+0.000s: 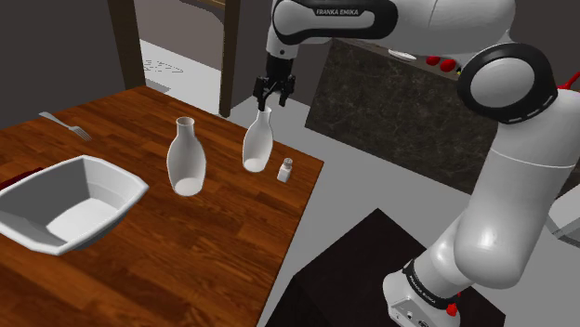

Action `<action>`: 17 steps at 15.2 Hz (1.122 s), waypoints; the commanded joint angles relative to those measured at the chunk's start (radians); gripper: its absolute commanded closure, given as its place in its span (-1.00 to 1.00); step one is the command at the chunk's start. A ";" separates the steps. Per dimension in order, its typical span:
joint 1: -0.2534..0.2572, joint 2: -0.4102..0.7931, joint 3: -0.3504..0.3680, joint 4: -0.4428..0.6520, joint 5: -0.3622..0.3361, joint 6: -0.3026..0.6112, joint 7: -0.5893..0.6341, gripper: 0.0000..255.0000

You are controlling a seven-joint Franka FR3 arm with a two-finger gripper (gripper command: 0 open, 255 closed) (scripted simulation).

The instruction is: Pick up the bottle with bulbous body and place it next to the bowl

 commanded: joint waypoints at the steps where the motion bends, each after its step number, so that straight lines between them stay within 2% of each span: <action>1: 0.011 0.094 0.002 0.123 -0.008 -0.031 0.007 -1.00; 9: 0.010 0.097 0.001 0.025 -0.008 0.070 0.007 -1.00; 17: 0.010 0.097 0.001 0.026 -0.008 0.070 0.008 -1.00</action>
